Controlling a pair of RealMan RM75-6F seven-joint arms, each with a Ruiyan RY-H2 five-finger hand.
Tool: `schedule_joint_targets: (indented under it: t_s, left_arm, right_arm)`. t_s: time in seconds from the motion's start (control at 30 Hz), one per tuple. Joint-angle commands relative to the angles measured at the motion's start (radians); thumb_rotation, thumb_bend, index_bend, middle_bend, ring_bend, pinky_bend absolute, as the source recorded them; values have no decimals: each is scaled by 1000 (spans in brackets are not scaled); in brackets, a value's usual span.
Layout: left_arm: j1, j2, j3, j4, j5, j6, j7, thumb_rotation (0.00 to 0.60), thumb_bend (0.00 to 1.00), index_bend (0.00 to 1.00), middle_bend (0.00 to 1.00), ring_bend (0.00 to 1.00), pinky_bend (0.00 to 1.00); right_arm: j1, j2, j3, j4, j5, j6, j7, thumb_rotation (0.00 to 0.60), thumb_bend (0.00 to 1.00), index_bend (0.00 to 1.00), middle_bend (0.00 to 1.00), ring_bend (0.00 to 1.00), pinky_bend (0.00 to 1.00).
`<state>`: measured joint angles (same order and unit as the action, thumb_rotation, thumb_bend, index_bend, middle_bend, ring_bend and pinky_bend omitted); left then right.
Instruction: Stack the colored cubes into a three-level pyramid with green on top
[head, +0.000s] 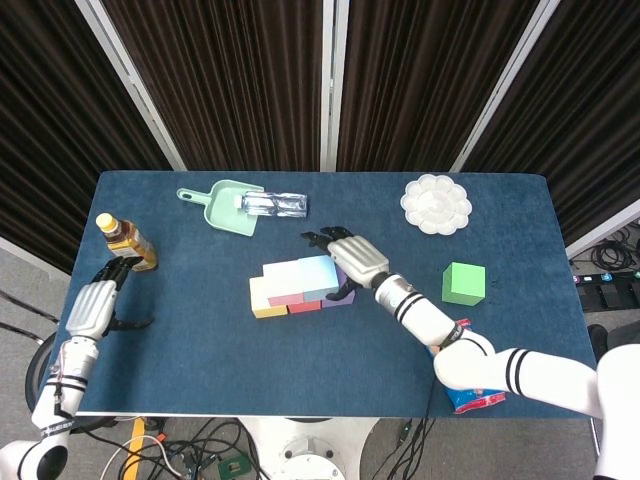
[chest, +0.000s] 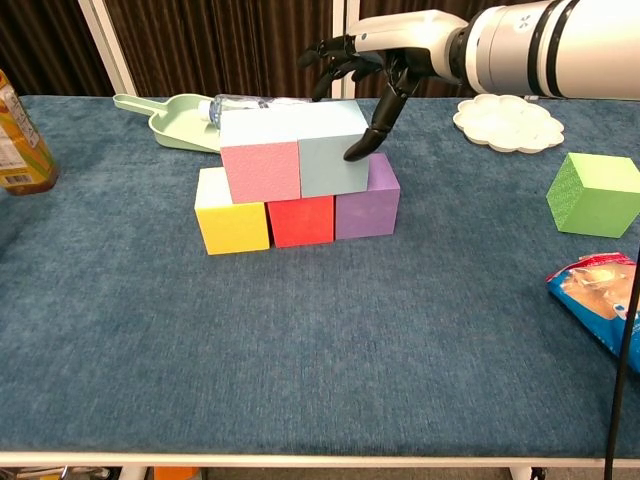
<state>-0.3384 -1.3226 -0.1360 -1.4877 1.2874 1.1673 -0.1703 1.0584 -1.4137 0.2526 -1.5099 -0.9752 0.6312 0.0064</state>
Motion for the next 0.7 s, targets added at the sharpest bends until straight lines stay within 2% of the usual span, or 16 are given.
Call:
schedule_joint_targets:
  t_s: [0.03,0.2,0.37,0.57,0.7]
  left_arm:
    - [-2,-2,-1,-2,1,0,4,600,40,111,95,31,140]
    - [-14,-14,-4,-3,5,-2,26,600,40,111,95,31,140]
    - [-31,-44,-16,5,9,5,52,600,41,111,95,31,141]
    - [-57,-101,-32,33,-11,-4,90,600,41,111,95,31,141]
    - [-59,-123,-38,46,-17,11,111,600,41,111,95,31,141]
  right_arm:
    - [-8,14,1,-15,-10,2,10,600,29,0,126,0,0]
    - [-47,72,6,-70,-39,51,22,600,26,0,83,0,0]
    - [-92,126,2,-86,-24,91,31,600,27,0,82,0,0]
    - [-132,122,-22,-24,13,124,21,600,42,0,87,0,0]
    - [-145,92,-31,36,54,86,53,600,33,0,158,0,0]
